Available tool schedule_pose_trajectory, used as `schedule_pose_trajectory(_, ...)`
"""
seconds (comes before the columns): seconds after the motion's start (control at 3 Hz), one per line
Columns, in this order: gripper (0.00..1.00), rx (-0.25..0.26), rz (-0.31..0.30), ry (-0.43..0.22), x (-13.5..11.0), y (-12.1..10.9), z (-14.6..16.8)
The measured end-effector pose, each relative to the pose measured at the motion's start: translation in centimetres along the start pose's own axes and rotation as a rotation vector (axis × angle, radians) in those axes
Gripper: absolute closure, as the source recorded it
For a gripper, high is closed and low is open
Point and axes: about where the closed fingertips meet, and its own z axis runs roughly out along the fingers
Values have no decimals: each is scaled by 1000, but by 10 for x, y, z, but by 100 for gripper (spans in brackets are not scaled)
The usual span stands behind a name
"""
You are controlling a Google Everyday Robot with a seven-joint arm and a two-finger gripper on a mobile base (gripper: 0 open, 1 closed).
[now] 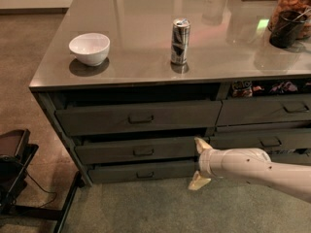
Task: Open middle drawer
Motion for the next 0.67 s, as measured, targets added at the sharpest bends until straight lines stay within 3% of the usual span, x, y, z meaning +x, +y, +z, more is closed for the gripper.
schedule_pose_trajectory(0.33,0,60,-19,-20,3,-16,14)
schedule_pose_trajectory(0.67,0,82,-23,-45,1,-30,34)
